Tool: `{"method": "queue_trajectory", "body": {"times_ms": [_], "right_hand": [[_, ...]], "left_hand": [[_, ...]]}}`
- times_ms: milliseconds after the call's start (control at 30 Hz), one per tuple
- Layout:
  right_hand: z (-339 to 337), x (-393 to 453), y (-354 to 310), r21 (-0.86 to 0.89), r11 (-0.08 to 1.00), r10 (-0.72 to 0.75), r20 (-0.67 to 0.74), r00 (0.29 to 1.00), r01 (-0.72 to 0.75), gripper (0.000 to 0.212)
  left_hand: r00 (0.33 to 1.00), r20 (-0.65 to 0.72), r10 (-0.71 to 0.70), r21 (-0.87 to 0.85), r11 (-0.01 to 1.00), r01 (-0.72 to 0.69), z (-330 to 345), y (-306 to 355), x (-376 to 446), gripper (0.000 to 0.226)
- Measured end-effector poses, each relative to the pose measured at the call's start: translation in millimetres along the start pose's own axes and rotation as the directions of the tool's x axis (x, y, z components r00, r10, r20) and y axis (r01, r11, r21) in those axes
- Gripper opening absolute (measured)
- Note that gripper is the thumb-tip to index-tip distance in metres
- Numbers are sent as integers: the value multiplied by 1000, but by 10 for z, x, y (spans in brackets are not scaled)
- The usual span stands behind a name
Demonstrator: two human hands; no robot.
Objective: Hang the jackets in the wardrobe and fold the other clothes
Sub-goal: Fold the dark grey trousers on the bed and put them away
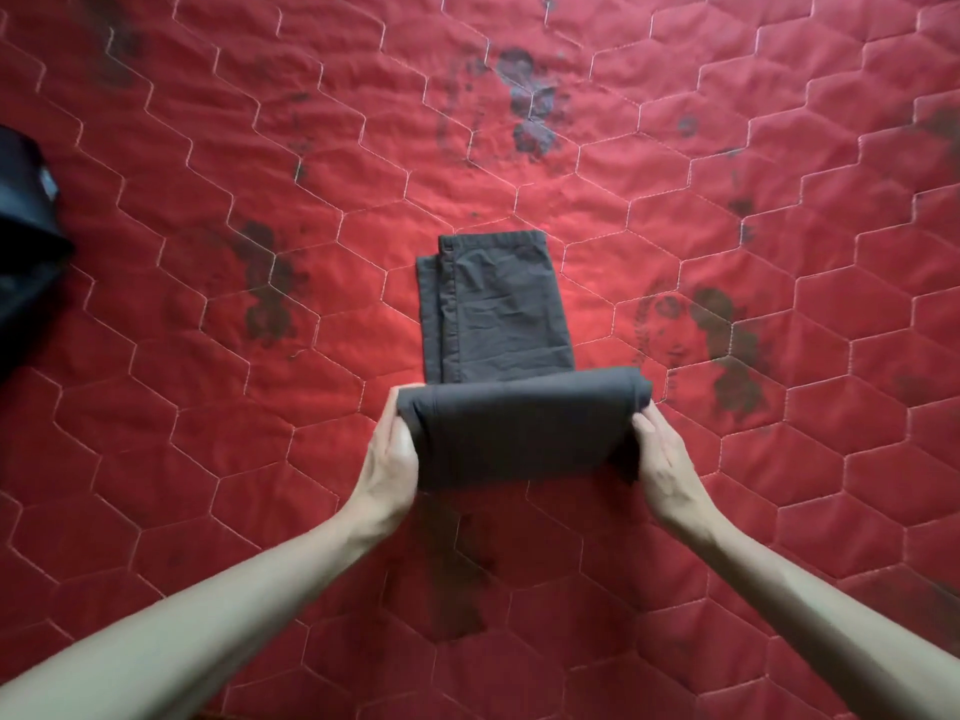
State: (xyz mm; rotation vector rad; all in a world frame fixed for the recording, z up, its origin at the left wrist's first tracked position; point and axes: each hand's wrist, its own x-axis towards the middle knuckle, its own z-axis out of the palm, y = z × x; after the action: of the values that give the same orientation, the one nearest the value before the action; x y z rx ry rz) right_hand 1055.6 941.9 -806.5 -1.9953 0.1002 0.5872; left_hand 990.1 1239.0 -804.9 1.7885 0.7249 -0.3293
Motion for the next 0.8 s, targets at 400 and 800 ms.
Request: {"method": "queue_trajectory", "body": {"times_ms": [400, 800], "right_hand": [[232, 230, 46, -421, 907, -160, -278, 947, 30, 46], [-353, 553, 205, -767, 350, -410, 390, 824, 537, 82]], "left_hand": [[950, -15, 313, 647, 727, -230, 118, 22, 197, 74], [585, 729, 354, 667, -177, -723, -435, -231, 549, 98]]}}
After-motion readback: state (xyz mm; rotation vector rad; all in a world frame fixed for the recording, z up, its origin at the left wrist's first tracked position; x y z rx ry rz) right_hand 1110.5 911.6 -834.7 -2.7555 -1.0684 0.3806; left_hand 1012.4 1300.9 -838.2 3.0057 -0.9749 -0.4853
